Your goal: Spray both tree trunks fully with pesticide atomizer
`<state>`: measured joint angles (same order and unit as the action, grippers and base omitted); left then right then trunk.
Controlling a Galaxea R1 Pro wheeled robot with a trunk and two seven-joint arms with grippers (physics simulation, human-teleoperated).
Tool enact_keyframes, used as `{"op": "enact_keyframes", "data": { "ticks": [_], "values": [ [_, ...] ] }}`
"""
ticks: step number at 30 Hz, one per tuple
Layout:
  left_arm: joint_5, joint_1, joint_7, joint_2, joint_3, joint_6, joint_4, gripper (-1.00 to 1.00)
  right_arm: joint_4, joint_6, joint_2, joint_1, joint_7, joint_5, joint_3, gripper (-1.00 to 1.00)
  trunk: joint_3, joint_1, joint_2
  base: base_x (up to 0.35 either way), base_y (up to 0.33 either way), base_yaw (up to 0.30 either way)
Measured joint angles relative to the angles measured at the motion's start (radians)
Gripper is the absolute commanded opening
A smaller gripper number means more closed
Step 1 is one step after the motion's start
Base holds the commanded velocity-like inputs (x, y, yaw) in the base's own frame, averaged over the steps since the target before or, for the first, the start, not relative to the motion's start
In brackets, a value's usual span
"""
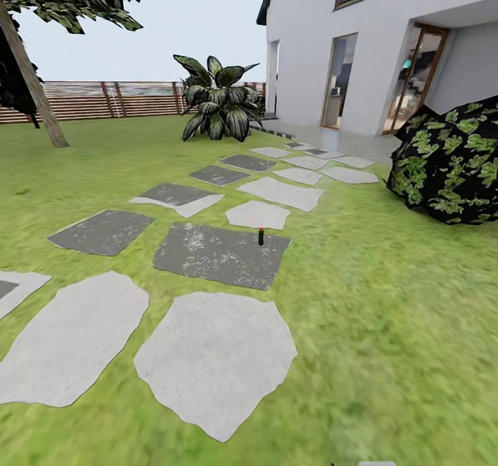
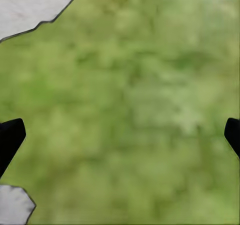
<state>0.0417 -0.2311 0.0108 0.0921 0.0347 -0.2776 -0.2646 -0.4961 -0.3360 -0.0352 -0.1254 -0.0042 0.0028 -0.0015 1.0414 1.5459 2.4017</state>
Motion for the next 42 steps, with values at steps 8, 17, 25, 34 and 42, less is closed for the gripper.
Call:
{"op": "enact_keyframes", "data": {
  "ticks": [8,17,25,34,42],
  "values": [
    [0.000,0.000,0.000,0.000,0.000,0.000,0.000,1.00,0.000,0.000,0.000,0.000,0.000,0.000,0.000,1.00,0.000,0.000,0.000,0.338,0.000,-0.048],
    [0.000,0.000,0.000,0.000,0.000,0.000,0.000,1.00,-0.001,0.000,0.000,0.000,0.000,0.000,-0.001,1.00,-0.004,0.000,0.000,0.338,-0.003,-0.125],
    [0.000,0.000,0.000,-0.002,-0.004,0.000,0.000,1.00,-0.002,0.000,-0.001,0.000,0.000,0.000,-0.001,1.00,-0.004,0.000,0.000,0.336,-0.083,-0.005],
    [0.000,0.000,0.000,-0.002,-0.005,0.000,0.000,1.00,0.000,0.000,-0.002,0.000,0.000,0.001,-0.001,1.00,-0.004,0.000,0.000,0.295,-0.140,0.000],
    [0.000,0.000,0.000,-0.002,-0.005,0.000,0.000,1.00,0.000,0.000,-0.002,0.000,0.000,0.001,0.000,1.00,-0.004,0.000,0.000,0.292,-0.143,0.000]
  ]
}}
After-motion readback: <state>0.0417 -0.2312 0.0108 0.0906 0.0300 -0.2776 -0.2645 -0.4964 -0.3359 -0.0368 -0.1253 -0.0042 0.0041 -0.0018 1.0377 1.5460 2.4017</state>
